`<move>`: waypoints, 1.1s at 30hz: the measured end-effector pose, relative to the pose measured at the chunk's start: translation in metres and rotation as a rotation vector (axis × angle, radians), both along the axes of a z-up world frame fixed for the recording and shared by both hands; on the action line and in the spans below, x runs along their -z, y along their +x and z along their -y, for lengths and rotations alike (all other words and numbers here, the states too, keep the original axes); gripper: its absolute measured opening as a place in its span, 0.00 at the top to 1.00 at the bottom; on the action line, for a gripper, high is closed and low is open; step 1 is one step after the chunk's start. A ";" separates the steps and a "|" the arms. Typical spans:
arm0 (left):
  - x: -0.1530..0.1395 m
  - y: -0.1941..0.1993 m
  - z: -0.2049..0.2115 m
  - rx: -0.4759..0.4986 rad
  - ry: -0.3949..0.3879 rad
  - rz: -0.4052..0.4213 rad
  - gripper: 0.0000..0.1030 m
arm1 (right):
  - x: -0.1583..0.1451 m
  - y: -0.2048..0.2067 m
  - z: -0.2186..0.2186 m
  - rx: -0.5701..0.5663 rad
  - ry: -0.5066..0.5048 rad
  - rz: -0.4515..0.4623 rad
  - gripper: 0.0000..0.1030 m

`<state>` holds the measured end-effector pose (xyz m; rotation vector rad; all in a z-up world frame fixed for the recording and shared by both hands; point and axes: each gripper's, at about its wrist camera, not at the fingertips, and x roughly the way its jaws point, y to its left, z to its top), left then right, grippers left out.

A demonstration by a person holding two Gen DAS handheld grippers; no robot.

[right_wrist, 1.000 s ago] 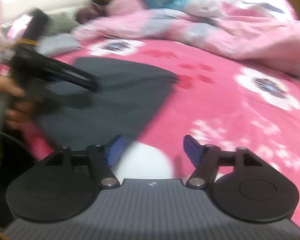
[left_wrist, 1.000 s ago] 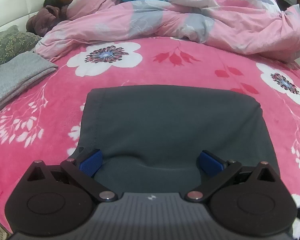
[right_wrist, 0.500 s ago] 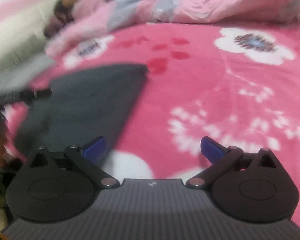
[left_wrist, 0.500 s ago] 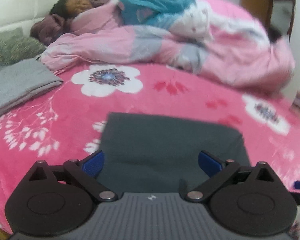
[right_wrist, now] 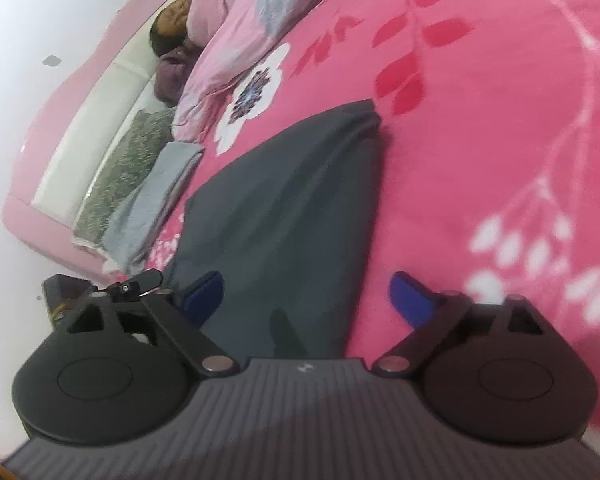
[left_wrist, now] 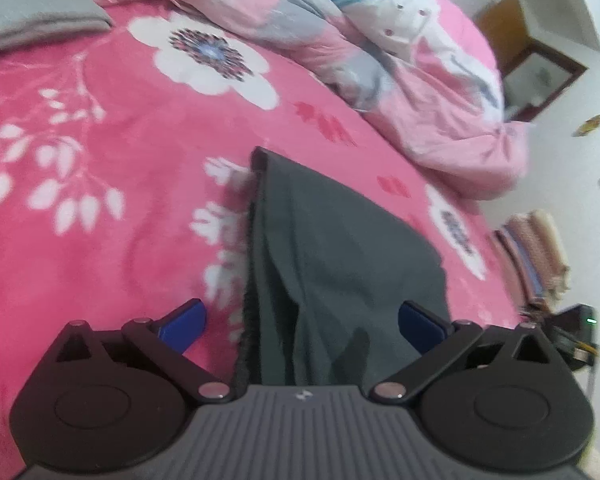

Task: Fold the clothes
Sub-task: 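Lift the folded pants with both grippers and carry them toward the clothes stack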

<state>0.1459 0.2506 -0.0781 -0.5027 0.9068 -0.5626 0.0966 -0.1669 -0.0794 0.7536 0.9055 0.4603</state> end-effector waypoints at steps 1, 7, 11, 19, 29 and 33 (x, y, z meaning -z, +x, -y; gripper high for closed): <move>0.001 0.004 0.001 0.014 -0.011 -0.001 0.01 | 0.002 0.007 -0.001 -0.013 0.013 -0.002 0.19; 0.003 0.023 0.027 0.131 0.024 0.050 0.05 | 0.011 0.048 -0.012 -0.079 0.087 -0.007 0.41; 0.004 0.031 0.038 0.126 0.046 0.062 0.27 | 0.018 0.068 -0.020 -0.091 0.100 -0.008 0.71; -0.004 0.029 0.045 0.094 0.077 0.027 0.65 | 0.012 0.067 -0.019 -0.060 0.103 0.050 0.95; -0.050 -0.020 0.067 0.067 0.024 0.149 0.73 | -0.043 0.019 -0.004 -0.030 -0.007 0.211 0.96; -0.073 -0.042 0.092 0.099 0.018 0.202 0.75 | -0.072 -0.013 0.008 -0.002 -0.064 0.296 0.97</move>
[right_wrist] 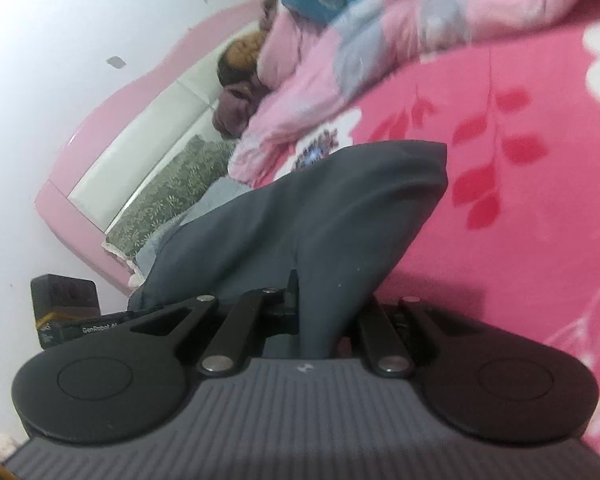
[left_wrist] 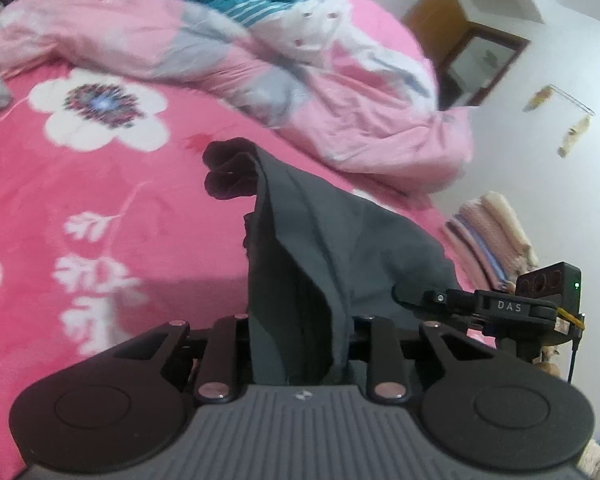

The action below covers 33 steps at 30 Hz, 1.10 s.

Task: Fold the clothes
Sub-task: 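Lift the folded pants with both grippers and carry them toward the clothes stack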

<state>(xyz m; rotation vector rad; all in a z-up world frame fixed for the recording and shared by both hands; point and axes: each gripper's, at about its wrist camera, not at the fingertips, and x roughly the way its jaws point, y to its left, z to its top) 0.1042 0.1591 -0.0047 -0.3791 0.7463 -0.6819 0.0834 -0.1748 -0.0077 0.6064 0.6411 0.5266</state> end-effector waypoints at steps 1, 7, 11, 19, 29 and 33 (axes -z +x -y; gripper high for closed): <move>-0.007 -0.006 0.008 0.014 -0.005 0.018 0.75 | -0.008 -0.010 0.006 0.015 -0.013 0.024 0.97; -0.058 -0.033 0.082 0.157 -0.053 0.130 0.76 | -0.056 -0.075 0.064 0.151 -0.101 0.173 0.97; -0.090 -0.046 0.159 0.266 -0.096 0.178 0.76 | -0.095 -0.126 0.128 0.282 -0.197 0.283 0.97; -0.147 -0.087 0.369 0.529 -0.164 0.260 0.76 | -0.162 -0.230 0.270 0.571 -0.495 0.415 0.97; -0.145 -0.148 0.593 0.693 -0.219 0.265 0.76 | -0.186 -0.298 0.439 0.804 -0.783 0.403 0.97; -0.123 -0.165 0.649 0.688 -0.243 0.223 0.76 | -0.175 -0.301 0.496 0.814 -0.828 0.388 0.97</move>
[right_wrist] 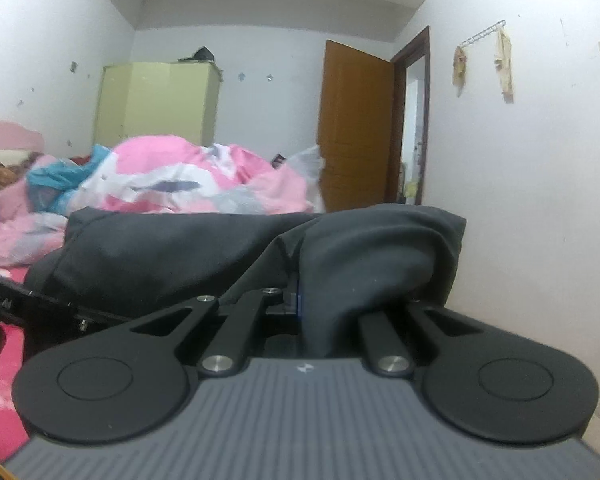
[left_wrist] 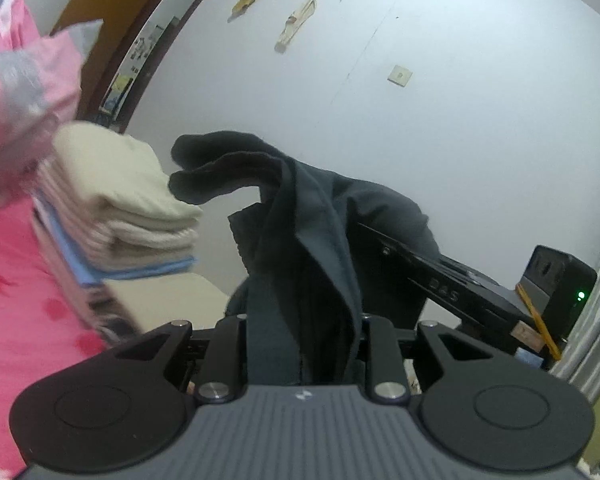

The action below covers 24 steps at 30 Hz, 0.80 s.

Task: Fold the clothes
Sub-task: 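Lift the folded pants with both grippers and carry them toward the clothes stack, then lower the pants onto the folded clothes stack and open both grippers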

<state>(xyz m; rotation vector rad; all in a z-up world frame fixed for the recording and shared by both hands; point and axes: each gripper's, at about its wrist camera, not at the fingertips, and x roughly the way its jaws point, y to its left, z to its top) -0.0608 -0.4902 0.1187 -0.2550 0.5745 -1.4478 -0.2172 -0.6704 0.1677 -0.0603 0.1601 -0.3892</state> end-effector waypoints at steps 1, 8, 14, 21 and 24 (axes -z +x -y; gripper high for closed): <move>0.005 0.000 0.011 -0.006 -0.006 -0.016 0.76 | 0.003 0.002 0.013 0.000 -0.006 -0.010 0.97; 0.041 0.023 0.080 -0.063 -0.016 -0.109 0.76 | 0.024 0.052 0.089 -0.048 -0.032 -0.118 0.96; 0.079 0.078 0.113 -0.141 0.033 -0.186 0.77 | 0.057 0.111 0.136 -0.108 -0.008 -0.259 0.96; 0.125 0.141 0.130 -0.150 0.122 -0.369 0.70 | 0.105 0.173 0.176 -0.158 0.155 -0.433 0.88; 0.143 0.159 0.131 -0.140 0.157 -0.476 0.59 | 0.122 0.189 0.192 -0.090 0.247 -0.549 0.56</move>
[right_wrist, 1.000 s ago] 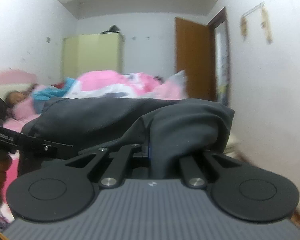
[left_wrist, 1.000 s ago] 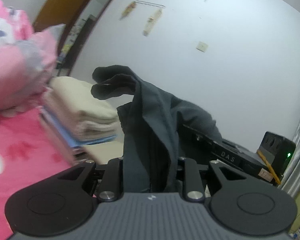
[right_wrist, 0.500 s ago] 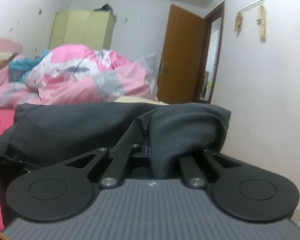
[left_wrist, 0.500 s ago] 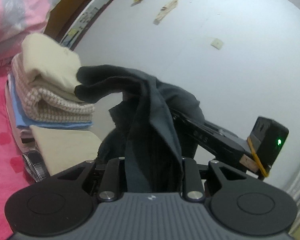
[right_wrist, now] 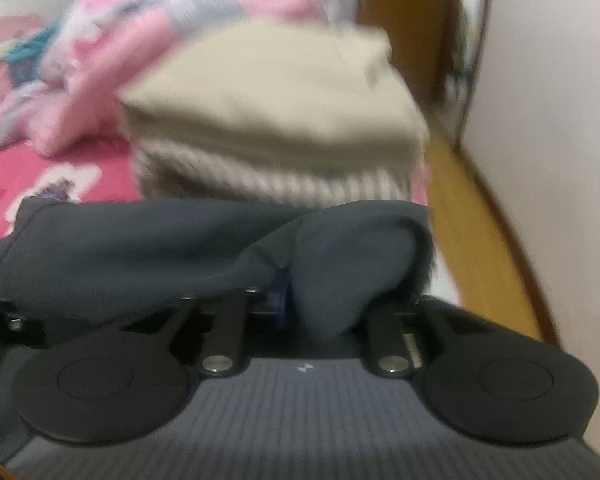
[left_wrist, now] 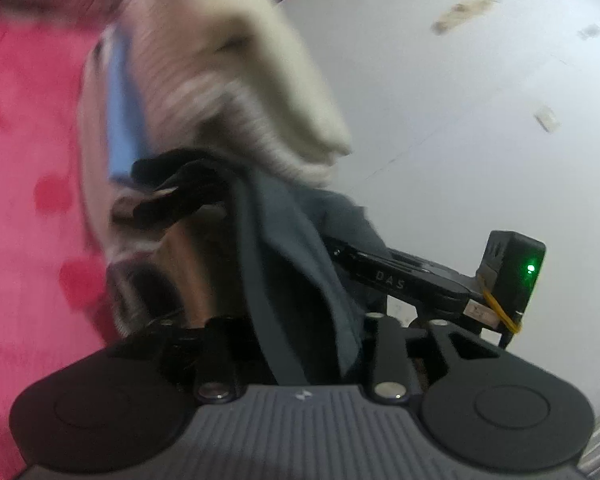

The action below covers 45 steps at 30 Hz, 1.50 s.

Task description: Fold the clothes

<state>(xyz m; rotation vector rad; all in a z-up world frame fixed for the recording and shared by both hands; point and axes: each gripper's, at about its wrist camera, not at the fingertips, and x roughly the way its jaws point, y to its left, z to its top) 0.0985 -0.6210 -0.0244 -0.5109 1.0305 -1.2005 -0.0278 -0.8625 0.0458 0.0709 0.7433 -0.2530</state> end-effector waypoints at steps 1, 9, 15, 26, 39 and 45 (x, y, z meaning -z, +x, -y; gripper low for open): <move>0.002 0.005 -0.003 -0.001 -0.004 -0.021 0.59 | 0.003 0.001 0.004 0.046 0.001 -0.029 0.49; -0.006 0.021 -0.053 -0.102 -0.038 0.042 0.43 | -0.041 -0.065 0.004 0.357 -0.118 0.166 0.37; -0.031 0.008 -0.068 -0.164 -0.026 0.327 0.42 | -0.048 -0.045 -0.034 0.175 -0.118 0.201 0.47; -0.020 0.004 -0.044 -0.034 0.161 0.335 0.35 | -0.024 -0.103 0.004 0.629 0.099 0.213 0.46; -0.095 -0.072 -0.150 0.128 0.247 0.556 0.09 | -0.021 -0.182 -0.168 0.310 -0.113 0.408 0.36; -0.088 -0.103 -0.225 0.141 0.257 0.509 0.08 | 0.007 -0.155 -0.138 0.386 0.018 0.374 0.36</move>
